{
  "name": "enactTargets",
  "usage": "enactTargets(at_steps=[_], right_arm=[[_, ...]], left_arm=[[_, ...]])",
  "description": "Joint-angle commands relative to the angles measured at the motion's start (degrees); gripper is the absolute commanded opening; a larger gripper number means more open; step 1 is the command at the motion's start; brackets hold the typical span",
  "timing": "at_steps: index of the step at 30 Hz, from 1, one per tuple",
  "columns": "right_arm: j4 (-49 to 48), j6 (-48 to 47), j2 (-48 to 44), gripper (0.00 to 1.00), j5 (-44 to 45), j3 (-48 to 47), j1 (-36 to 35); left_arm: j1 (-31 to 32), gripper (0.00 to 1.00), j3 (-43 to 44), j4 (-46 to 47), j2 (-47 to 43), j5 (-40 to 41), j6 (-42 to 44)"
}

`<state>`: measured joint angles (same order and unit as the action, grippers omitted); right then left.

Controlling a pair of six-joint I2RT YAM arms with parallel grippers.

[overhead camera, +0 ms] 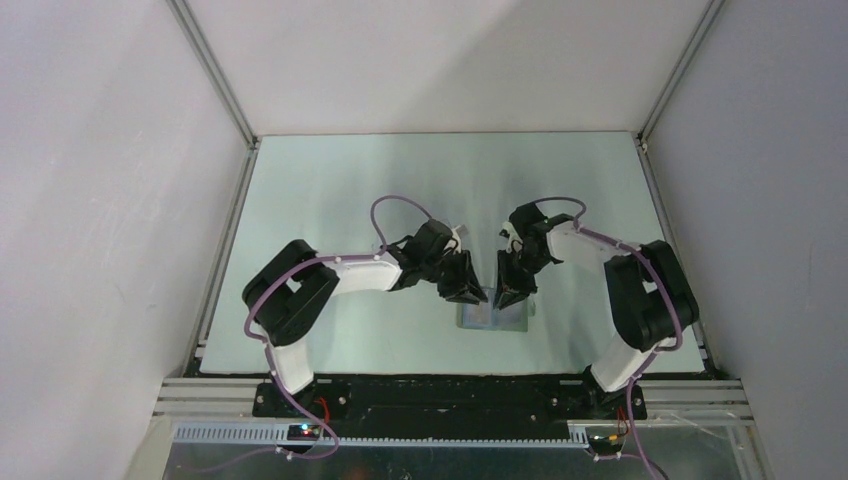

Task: Put the credit cards into the card holder
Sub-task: Insert the credit card into the card holder.

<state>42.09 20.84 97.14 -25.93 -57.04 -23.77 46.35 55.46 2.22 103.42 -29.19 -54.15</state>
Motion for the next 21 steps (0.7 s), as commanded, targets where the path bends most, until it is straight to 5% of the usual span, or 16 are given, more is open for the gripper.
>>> enactTargets(at_steps=[1,7,16,21], right_arm=[[2.0,-0.1,-4.4,0.23,0.3,-1.2,0.6],[3.0,-1.1,-4.5,0.26,1.1,-1.2,1.4],[-1.5,0.0,0.3,0.04,-1.7,-1.2,-0.2],[-3.7,0.5,3.3,0.0,-2.6,-1.2,-1.1]], left_arm=[[0.9,0.33,2.4,4.9,0.7,-2.5,-1.5],[1.0,0.35,1.9,7.2,0.4,-2.1,-2.9],[-0.7,0.44,-3.9,0.0,-4.4,9.5,-0.9],[-1.3,0.45,-4.3,-1.0,-2.5,10.1,-0.8]])
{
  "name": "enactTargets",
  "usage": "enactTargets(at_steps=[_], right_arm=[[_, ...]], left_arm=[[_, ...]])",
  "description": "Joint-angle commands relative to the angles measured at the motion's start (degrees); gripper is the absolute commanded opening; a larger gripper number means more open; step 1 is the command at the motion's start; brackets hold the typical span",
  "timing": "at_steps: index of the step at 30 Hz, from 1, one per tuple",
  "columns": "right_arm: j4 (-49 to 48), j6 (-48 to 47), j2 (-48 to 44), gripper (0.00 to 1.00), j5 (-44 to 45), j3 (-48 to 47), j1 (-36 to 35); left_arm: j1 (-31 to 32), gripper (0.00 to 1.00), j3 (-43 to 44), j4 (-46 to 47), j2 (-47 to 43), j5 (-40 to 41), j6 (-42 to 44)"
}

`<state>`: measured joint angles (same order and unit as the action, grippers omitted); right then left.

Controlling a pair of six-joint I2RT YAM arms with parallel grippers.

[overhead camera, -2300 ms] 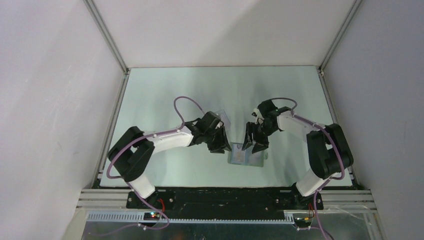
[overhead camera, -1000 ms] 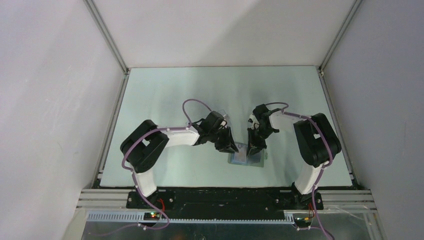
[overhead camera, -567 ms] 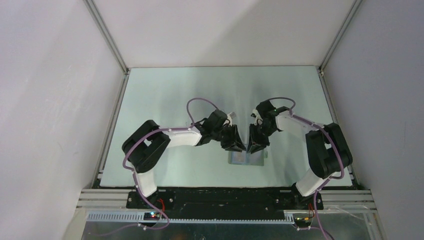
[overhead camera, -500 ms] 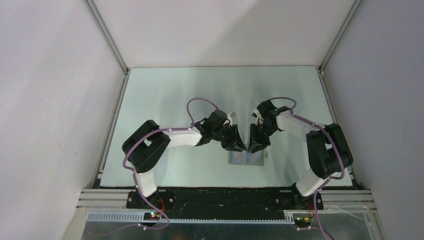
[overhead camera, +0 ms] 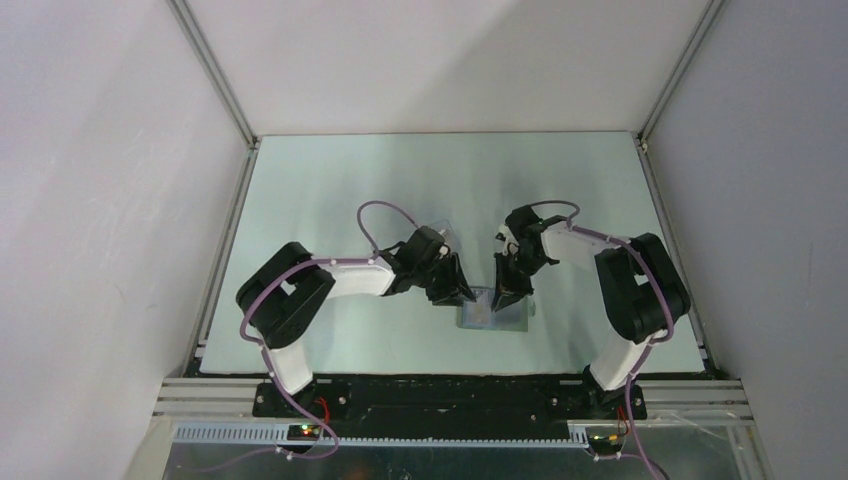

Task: Put the credit cards into the card holder
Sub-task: Insert the credit card into the card holder.

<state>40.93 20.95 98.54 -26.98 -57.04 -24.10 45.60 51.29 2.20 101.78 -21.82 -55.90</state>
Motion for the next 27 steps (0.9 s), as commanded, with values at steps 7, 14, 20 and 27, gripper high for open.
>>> enactTargets(at_steps=[7,14,20,27], right_arm=[[-2.6,-0.3,5.0,0.0,-0.2,-1.2,-0.8],[-2.1,-0.6,6.0,0.0,0.9,-1.2,-0.8],[-2.0,-0.7,6.2,0.0,1.0,-1.2,-0.9],[-2.0,-0.8,6.4,0.0,0.7,-1.2,-0.9]], left_arm=[[-0.8,0.44,1.6,-1.0,1.7,1.7,1.6],[-0.8,0.39,2.7,-1.0,1.5,0.7,2.2],[-0.5,0.41,3.5,-1.0,-0.1,1.4,2.3],[0.6,0.51,6.4,-8.7,-2.1,6.4,5.4]])
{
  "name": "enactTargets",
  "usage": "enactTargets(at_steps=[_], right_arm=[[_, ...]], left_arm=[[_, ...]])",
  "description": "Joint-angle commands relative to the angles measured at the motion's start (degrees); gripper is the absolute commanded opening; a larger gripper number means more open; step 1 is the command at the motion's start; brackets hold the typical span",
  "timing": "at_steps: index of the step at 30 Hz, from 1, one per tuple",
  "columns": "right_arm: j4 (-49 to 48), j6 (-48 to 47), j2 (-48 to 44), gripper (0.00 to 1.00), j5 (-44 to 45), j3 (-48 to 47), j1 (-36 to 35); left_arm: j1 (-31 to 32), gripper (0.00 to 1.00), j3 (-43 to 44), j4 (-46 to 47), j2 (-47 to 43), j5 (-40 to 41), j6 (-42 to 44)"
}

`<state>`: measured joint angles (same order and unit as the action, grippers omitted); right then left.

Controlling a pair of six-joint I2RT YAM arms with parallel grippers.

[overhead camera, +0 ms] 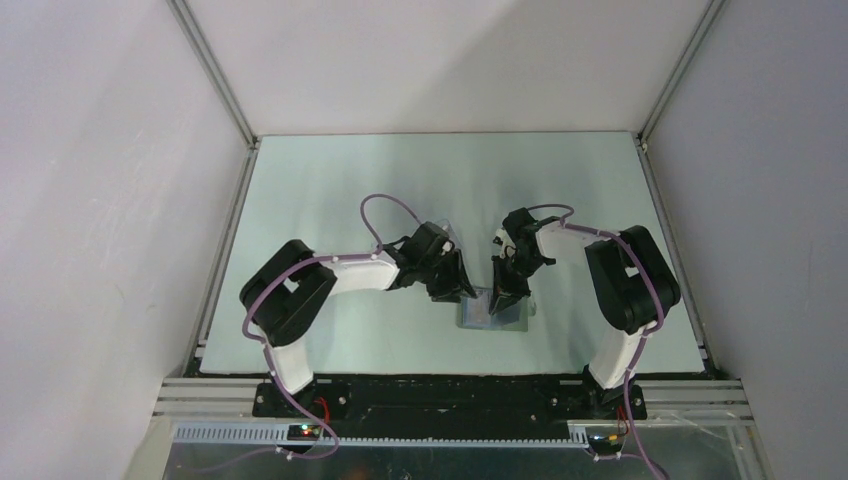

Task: Put the credit cards into the card holder
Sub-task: Insert the credit card into the card holder.

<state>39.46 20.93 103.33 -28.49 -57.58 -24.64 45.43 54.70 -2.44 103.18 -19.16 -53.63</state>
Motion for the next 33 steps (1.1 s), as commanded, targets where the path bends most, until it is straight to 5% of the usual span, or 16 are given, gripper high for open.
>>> enactTargets(at_steps=[1,7,22,33], right_arm=[[-0.5,-0.8,1.6,0.0,2.2,-0.7,-0.4],[-0.6,-0.9,1.9,0.0,2.0,-0.6,-0.4],[-0.5,-1.1,1.9,0.0,1.5,-0.6,-0.4],[-0.5,-1.1,1.2,0.0,0.9,-0.7,-0.5]], left_arm=[[0.7,0.51,3.0,-4.2,-3.6,3.8,3.1],[1.3,0.35,4.2,-4.2,-2.4,2.5,3.0],[2.7,0.36,4.7,-4.2,3.1,1.8,3.7],[3.6,0.2,6.1,-3.5,-0.5,0.6,3.4]])
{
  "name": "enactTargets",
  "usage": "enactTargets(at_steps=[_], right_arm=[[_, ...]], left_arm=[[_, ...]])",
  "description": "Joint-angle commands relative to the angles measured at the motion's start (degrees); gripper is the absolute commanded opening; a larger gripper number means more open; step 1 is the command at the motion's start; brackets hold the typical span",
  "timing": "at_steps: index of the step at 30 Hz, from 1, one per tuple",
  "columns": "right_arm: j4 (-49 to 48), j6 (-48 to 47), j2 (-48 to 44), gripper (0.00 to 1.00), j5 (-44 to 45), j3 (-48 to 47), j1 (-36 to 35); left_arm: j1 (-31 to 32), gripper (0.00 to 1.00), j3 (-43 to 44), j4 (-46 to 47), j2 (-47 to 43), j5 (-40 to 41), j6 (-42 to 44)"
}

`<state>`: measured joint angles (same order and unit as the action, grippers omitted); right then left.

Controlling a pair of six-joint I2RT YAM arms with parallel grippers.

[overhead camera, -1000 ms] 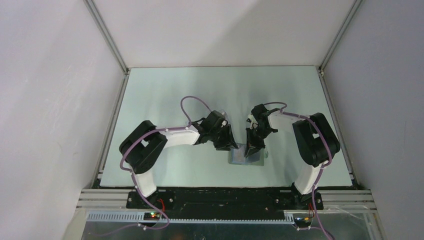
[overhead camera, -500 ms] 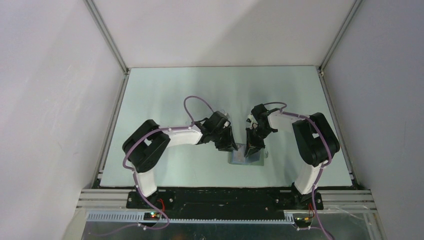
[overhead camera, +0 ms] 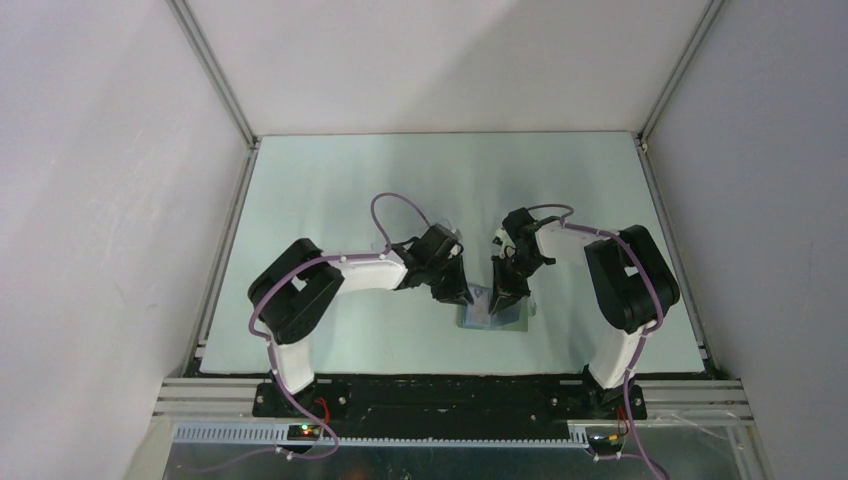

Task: Put the credit cards into the card holder
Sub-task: Insert the credit card into the card holder.

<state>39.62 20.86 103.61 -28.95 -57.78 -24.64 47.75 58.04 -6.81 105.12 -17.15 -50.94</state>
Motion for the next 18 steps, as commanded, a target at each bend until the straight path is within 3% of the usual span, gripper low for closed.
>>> enactTargets(at_steps=[1,9,18], right_arm=[[-0.7,-1.0,0.6,0.0,1.3,-0.4,-0.5],[0.9,-0.8,-2.2,0.0,-0.1,-2.0,-0.4],[9.8,-0.5,-11.4,0.16,7.5,-5.7,3.9]], left_arm=[[1.4,0.19,3.0,0.9,-2.8,-1.7,0.7],[2.3,0.24,6.0,0.9,-2.3,-5.4,0.4],[2.8,0.3,7.1,2.4,1.1,-8.4,-0.6]])
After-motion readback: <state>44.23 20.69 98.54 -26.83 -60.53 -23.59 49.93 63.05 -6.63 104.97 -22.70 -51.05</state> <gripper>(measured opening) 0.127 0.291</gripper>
